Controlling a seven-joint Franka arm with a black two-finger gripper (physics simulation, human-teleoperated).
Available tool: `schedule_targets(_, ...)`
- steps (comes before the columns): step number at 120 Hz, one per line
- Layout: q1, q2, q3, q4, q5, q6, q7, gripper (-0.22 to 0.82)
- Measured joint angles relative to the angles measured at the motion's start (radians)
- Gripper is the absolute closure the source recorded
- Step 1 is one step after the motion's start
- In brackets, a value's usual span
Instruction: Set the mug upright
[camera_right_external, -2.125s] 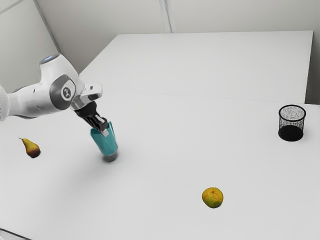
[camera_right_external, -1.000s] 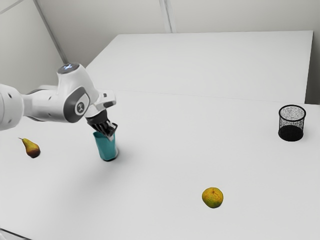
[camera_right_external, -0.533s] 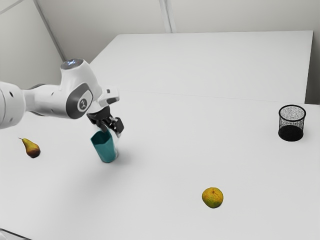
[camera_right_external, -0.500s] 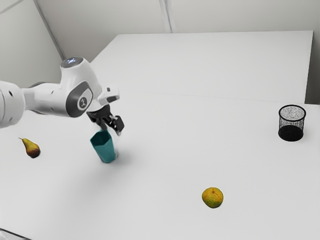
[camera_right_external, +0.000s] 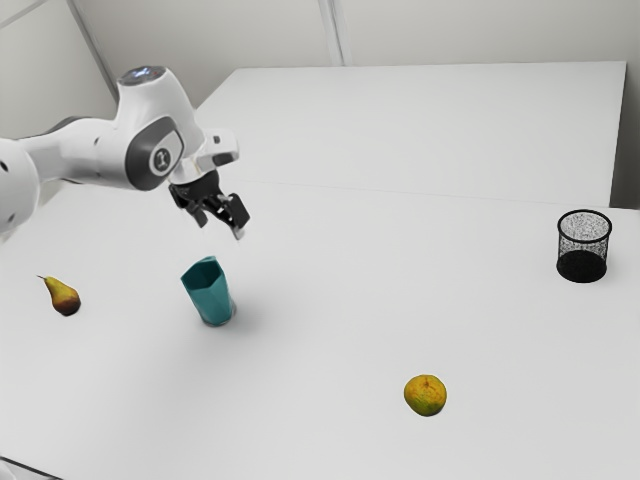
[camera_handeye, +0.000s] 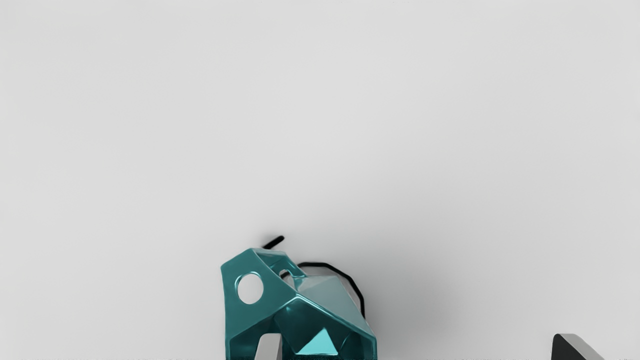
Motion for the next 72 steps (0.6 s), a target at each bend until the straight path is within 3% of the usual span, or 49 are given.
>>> schedule_targets(32,0.06,-0.024,-0.001,0.148,0.037,-0.162,-0.003,0.0)
schedule_targets(54,0.144,-0.029,0.0,0.169,0.05,-0.232,-0.006,0.0)
schedule_targets(72,0.139,-0.029,0.0,0.17,0.053,-0.257,-0.007,0.0)
